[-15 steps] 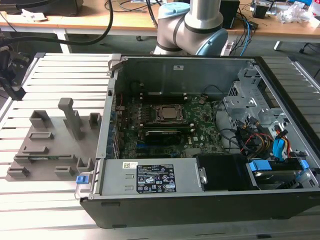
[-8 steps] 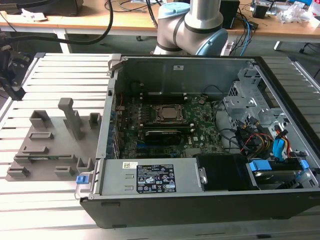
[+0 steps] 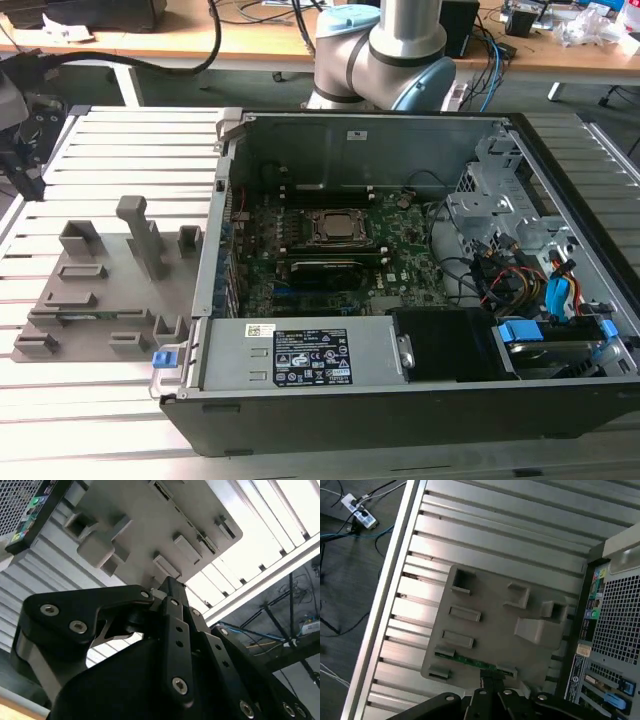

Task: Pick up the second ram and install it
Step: 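Pick up the second ram and move it above second insertion slot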

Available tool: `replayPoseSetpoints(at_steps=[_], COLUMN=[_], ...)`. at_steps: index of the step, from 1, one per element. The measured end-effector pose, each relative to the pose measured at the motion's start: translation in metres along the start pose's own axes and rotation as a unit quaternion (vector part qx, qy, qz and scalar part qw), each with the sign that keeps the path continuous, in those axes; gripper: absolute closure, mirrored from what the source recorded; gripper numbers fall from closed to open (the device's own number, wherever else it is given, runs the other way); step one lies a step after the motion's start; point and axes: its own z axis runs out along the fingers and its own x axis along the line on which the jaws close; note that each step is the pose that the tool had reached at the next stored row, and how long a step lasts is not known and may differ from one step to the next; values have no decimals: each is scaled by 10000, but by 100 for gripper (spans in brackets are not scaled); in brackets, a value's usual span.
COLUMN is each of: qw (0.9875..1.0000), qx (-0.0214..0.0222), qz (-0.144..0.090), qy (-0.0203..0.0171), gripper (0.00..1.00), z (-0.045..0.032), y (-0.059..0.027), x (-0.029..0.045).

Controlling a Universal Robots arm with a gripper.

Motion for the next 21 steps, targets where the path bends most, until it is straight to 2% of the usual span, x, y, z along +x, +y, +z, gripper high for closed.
replayPoseSetpoints(at_steps=[1, 3, 5, 8, 9, 11, 13, 14, 15, 16, 17, 19, 20, 21], qw=[9997, 9979, 9953, 9918, 9899, 9868, 9822, 9795, 9765, 9724, 9700, 9643, 9609, 9550], qx=[-6, -16, -23, -30, -33, -38, -44, -47, -50, -55, -57, -62, -65, -69], qz=[-249, -654, -970, -1275, -1418, -1618, -1875, -2013, -2152, -2330, -2429, -2645, -2764, -2963], qy=[11, 30, 44, 58, 64, 73, 85, 91, 97, 105, 110, 119, 125, 134], gripper=[89, 89, 89, 89, 89, 89, 89, 89, 89, 89, 89, 89, 89, 89], z=[0, 0, 0, 0, 0, 0, 0, 0, 0, 0, 0, 0, 0, 0], y=[0, 0, 0, 0, 0, 0, 0, 0, 0, 0, 0, 0, 0, 0], x=[0, 0, 0, 0, 0, 0, 0, 0, 0, 0, 0, 0, 0, 0])
